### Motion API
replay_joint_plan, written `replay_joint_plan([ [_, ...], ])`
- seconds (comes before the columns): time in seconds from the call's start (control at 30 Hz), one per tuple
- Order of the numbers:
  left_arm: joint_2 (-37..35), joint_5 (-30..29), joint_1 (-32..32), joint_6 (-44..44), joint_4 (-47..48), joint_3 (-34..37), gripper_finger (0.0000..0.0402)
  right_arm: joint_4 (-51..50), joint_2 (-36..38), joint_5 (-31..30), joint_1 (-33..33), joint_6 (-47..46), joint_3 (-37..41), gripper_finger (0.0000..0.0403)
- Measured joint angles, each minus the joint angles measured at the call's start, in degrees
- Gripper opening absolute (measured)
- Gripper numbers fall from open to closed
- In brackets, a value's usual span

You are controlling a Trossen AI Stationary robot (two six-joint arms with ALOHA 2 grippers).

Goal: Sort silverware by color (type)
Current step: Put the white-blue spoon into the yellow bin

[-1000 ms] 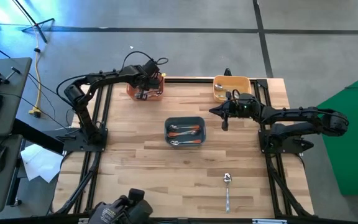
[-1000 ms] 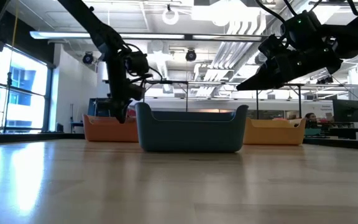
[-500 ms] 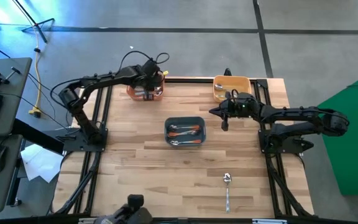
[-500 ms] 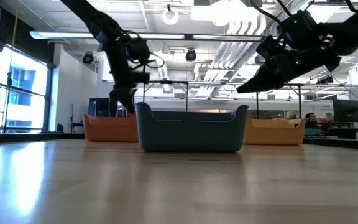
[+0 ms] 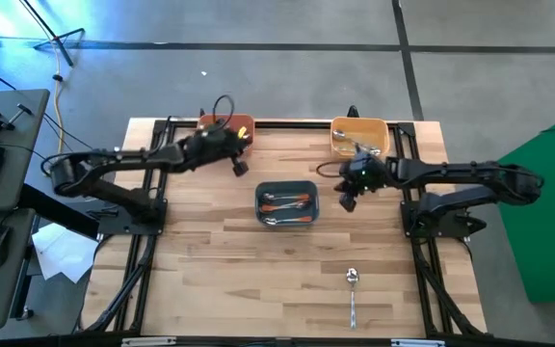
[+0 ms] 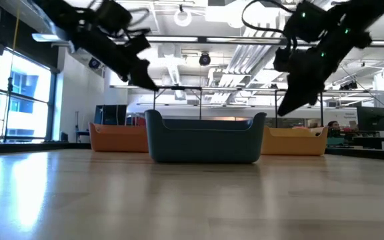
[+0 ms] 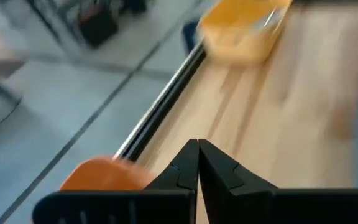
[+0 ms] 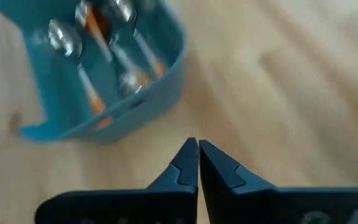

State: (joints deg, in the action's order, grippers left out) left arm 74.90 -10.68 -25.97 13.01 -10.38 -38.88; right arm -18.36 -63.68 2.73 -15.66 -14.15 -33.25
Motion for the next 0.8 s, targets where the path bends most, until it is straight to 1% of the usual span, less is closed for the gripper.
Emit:
replay_joint_plan([
  [0.07,-2.2,0.0,2.5,-2.4,-6.1,3.4,0.0001,-7.3,0.0,-2.5,4.4,-6.9,-2.7,0.0000],
  [0.13,-4.3,0.0,4.7,-4.4,-10.5,6.2,0.0001,-13.7,-0.1,-3.6,9.2,-14.4,-5.4,0.0000],
  [0.33,-8.7,1.8,10.2,-12.1,-21.4,15.3,0.0001,-23.9,-2.7,-2.8,22.0,-40.8,-12.6,0.0000],
  [0.4,-10.0,1.9,11.5,-14.6,-23.9,18.3,0.0001,-24.9,-4.5,-2.6,25.5,-50.0,-14.5,0.0000],
  [0.5,-11.9,1.8,12.5,-16.6,-26.4,21.8,0.0001,-24.8,-7.9,-0.4,31.2,-63.1,-15.9,0.0000],
  [0.63,-13.8,0.0,12.6,-19.0,-31.5,25.9,0.0001,-23.1,-13.9,4.9,38.9,-77.2,-19.1,0.0002],
  [0.73,-13.8,0.0,12.7,-18.5,-37.4,29.0,0.0001,-23.1,-18.6,8.3,43.9,-86.4,-23.3,0.0020],
  [0.8,-13.9,0.0,12.7,-17.2,-38.2,29.6,0.0001,-23.0,-21.6,9.1,46.6,-91.8,-26.7,0.0043],
])
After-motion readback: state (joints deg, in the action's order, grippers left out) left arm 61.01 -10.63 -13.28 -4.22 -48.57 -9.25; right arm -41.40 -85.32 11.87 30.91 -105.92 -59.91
